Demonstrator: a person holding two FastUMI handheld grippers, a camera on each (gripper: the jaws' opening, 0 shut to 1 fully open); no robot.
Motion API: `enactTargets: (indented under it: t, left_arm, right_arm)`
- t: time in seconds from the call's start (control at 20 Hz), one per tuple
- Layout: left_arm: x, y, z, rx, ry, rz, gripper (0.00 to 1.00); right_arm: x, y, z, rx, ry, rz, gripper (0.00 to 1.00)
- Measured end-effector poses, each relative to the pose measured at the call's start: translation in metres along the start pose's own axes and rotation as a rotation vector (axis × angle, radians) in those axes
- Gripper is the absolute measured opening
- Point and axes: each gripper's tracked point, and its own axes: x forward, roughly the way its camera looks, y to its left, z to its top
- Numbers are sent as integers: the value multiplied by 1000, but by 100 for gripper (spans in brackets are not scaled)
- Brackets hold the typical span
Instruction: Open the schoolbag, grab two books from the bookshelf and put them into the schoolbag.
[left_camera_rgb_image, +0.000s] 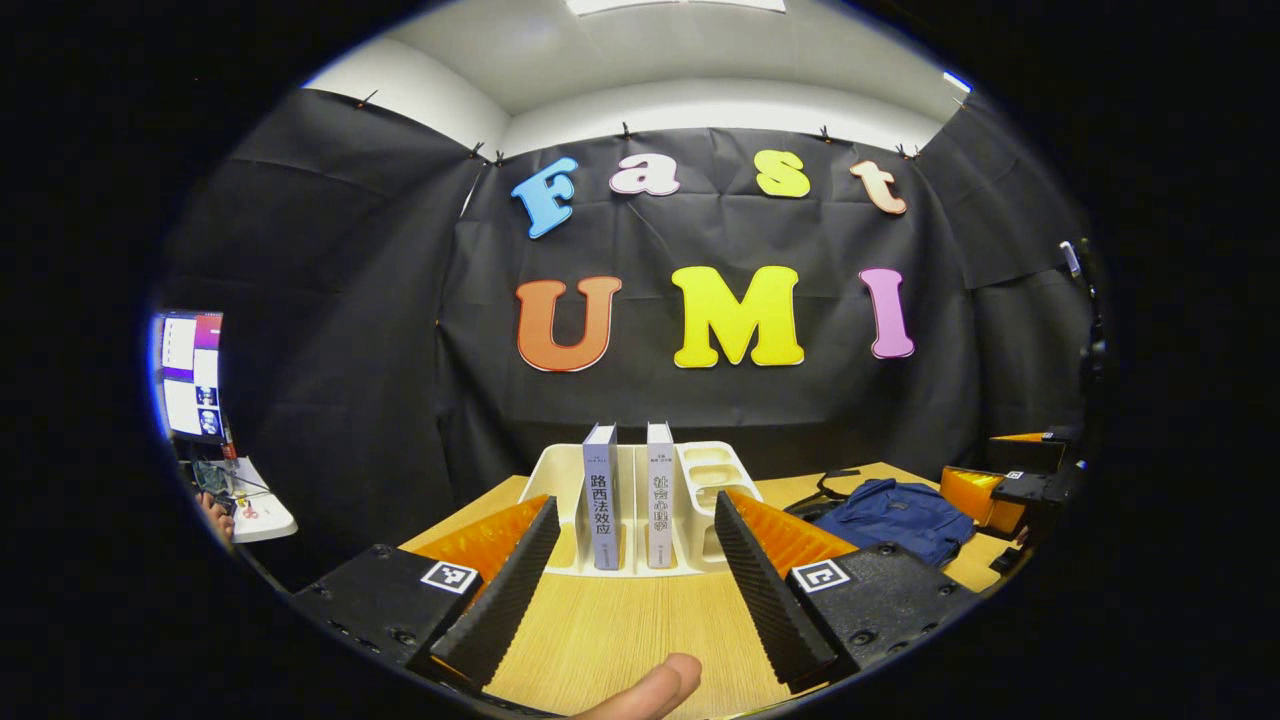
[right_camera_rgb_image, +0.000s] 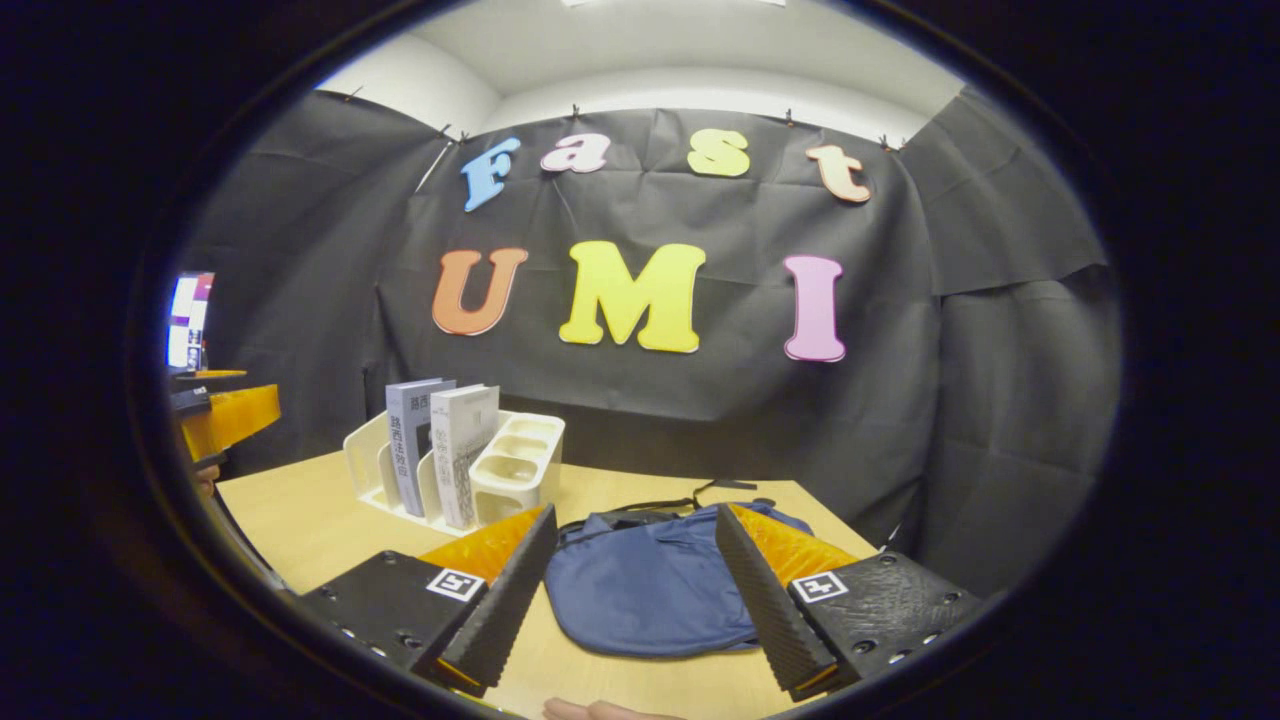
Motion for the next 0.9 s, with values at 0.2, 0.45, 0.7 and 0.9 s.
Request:
enactTargets:
  t: [0.2, 0.45, 0.7, 0.9]
  left_arm:
    - [1, 3, -2, 7, 7, -2, 98]
    - [6, 1, -10, 2, 33, -13, 98]
    - [9, 0, -13, 11, 39, -20, 98]
    - [11, -2, -16, 30, 41, -23, 98]
  right_arm:
    - [3, 3, -3, -19, 10, 0, 95]
    - [11, 3, -15, -35, 44, -3, 95]
    - [26, 9, -37, -38, 101, 3, 95]
    - [48, 20, -66, -74, 167, 7, 95]
